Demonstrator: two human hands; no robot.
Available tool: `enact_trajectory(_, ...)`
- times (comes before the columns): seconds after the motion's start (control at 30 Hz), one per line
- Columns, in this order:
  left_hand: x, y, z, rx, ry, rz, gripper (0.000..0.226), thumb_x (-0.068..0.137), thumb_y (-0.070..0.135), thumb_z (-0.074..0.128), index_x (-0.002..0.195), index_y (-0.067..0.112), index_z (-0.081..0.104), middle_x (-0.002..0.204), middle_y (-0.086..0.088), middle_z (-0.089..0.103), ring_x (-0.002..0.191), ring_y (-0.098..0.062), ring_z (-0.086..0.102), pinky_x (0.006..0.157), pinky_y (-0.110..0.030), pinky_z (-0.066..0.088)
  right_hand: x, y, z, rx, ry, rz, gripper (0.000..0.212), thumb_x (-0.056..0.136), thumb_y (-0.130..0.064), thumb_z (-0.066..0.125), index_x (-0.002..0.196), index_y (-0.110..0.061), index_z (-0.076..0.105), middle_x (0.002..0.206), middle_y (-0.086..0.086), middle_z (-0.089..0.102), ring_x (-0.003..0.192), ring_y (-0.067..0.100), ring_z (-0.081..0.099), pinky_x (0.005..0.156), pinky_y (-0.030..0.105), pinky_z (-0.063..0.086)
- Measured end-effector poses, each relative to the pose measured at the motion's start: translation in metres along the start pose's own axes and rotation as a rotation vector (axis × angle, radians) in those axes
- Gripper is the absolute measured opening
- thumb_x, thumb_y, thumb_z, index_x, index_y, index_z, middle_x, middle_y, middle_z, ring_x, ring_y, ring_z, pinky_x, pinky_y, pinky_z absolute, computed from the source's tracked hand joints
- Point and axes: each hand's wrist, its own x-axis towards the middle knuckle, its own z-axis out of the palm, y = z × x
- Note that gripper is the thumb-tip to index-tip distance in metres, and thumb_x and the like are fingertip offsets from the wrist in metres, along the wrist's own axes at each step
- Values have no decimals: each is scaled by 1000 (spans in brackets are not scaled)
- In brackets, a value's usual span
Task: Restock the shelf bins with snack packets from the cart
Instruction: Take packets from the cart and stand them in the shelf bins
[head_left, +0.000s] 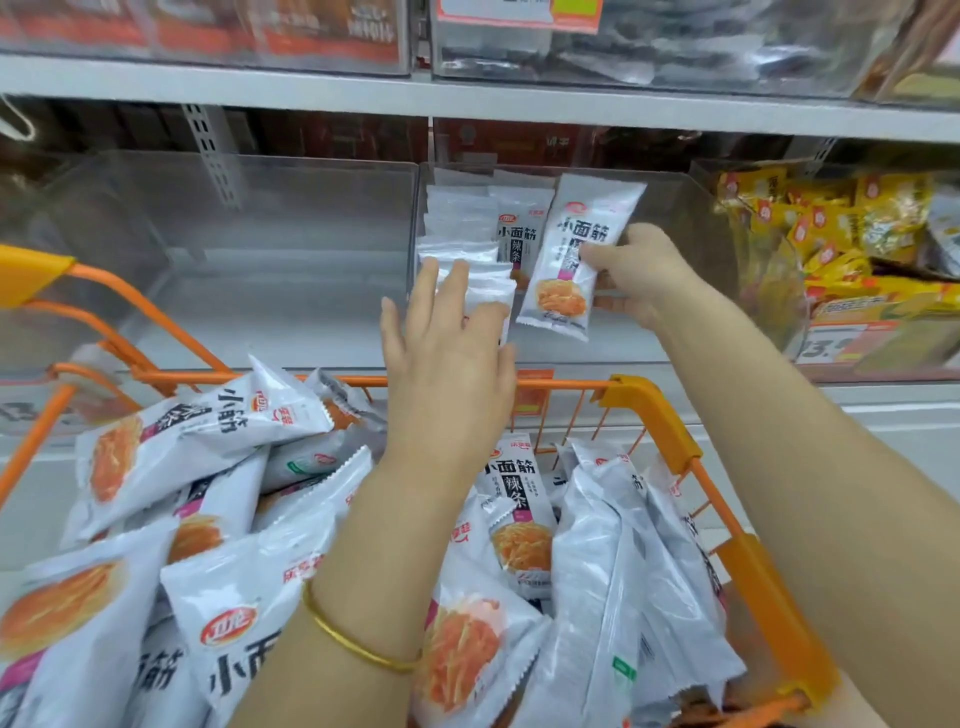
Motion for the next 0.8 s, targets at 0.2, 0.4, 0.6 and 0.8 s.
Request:
enact_trajectory(0.2, 0, -3, 12, 8, -15, 25, 45, 93, 26, 48, 137, 28, 41, 157, -5, 10, 145, -21, -8, 114, -52, -7, 70, 11, 38, -274, 93, -78, 33, 85, -6, 66, 115, -4, 54, 118, 14, 64, 107, 32, 62, 87, 49, 53)
enact_trajectory(0.4, 0, -8, 18, 3, -12, 29, 50, 91, 25, 53, 139, 29, 39, 158, -5, 8, 145, -21, -10, 114, -53, -4, 107, 25, 62, -440, 156, -122, 39, 85, -9, 65, 121, -5, 49, 123, 13, 60, 113, 30, 57, 93, 36, 49)
enact_trajectory(0.6, 1, -9, 18, -6, -18, 31, 51, 90, 25, 55, 139, 29, 39, 158, -5, 6, 145, -20, -10, 114, -52, -3, 119, 28, 66, -435, 191, -100, 43, 80, -10, 71, 117, -2, 52, 118, 10, 62, 111, 24, 59, 80, 26, 47)
enact_trajectory(0.8, 2, -9, 15, -49, 9, 20, 45, 90, 22, 56, 134, 25, 47, 157, -6, 15, 145, -22, 0, 115, -53, 3, 94, 18, 52, -488, 115, -27, 57, 80, -17, 74, 123, 0, 41, 128, 15, 51, 117, 31, 55, 96, 39, 49)
